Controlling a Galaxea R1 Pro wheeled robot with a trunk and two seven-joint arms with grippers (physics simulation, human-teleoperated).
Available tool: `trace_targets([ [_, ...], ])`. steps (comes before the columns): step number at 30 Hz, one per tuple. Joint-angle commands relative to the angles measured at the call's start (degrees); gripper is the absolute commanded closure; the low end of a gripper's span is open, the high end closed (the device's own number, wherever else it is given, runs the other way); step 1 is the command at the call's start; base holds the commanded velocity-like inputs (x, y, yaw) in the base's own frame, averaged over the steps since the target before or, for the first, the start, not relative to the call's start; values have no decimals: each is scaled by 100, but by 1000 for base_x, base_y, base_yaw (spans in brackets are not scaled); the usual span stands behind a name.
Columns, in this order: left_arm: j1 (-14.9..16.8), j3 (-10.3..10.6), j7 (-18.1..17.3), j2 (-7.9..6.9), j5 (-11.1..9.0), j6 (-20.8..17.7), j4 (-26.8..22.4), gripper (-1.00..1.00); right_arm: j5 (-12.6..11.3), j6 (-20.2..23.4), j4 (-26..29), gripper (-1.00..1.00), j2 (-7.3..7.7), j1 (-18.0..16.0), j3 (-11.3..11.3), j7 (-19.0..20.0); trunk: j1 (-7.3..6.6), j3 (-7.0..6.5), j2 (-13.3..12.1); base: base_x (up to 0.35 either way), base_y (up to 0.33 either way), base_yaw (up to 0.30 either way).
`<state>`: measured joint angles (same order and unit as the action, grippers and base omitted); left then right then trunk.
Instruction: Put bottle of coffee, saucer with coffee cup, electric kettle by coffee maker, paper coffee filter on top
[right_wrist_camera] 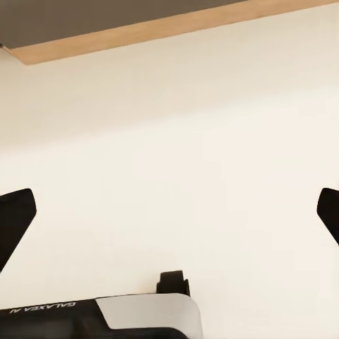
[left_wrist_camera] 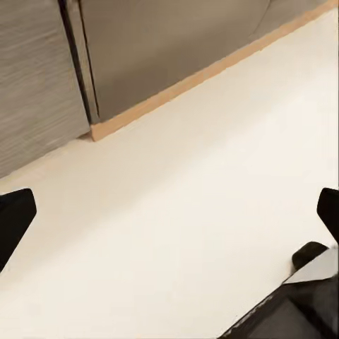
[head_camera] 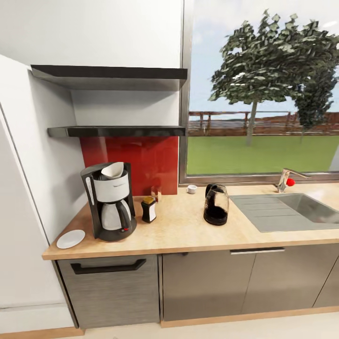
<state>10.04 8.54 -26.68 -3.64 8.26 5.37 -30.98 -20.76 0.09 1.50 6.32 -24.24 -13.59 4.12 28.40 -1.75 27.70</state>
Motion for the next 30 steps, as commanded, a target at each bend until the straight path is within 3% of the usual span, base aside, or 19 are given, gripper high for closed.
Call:
trace_targets([
  [1, 170, 81, -467, -1, 97, -81, -232, -100, -60, 0, -1, -100, 2, 21, -47, 19, 2, 2, 3, 0, 0, 0],
  [4, 540, 138, -1241, 8, 117, -617, -438, -100, -54, 0, -1, -100, 1, 51, -47, 19, 2, 2, 3, 0, 0, 0],
  [6, 1106, 154, -2380, 8, 115, -1229, -533, -100, -54, 0, -1, -100, 1, 64, -47, 19, 2, 2, 3, 0, 0, 0],
  [7, 1534, 154, -3092, 16, 97, -1431, -556, -100, -58, 0, -1, -100, 1, 67, -47, 19, 2, 2, 3, 0, 0, 0],
  [10, 1962, 149, -3707, 89, 54, -1588, -559, -100, -60, 0, -1, -100, 1, 69, -47, 19, 2, 2, 3, 0, 0, 0],
  [13, 2367, 148, -4374, 222, 29, -2094, -601, -100, -67, 0, -1, -100, 1, 69, -47, 19, 2, 2, 3, 0, 0, 0],
  [17, 2725, 143, -4696, 392, -5, -2267, -648, -100, -64, 0, -1, -100, 1, 69, -47, 19, 2, 2, 3, 0, 0, 0],
  [22, 3049, 139, -4857, 605, -313, -2586, -716, -100, -68, -7, -1, -100, 1, 69, -47, 19, 2, 2, 3, 0, 0, 0],
  [27, 3331, 139, -4961, 657, -624, -3336, -1163, -100, -64, -215, -1, -100, 1, 69, -47, 19, 2, 2, 3, 0, 0, 0],
  [28, 3425, 135, -4975, 656, -791, -3618, -1437, -100, -66, -264, -1, -100, 1, 69, -47, 19, 2, 2, 3, 0, 0, 0],
  [30, 3604, 131, -4978, 608, -999, -3756, -1567, -100, -69, -279, -1, -100, -4, 69, -47, 19, 2, 2, 3, 0, 0, 0],
])
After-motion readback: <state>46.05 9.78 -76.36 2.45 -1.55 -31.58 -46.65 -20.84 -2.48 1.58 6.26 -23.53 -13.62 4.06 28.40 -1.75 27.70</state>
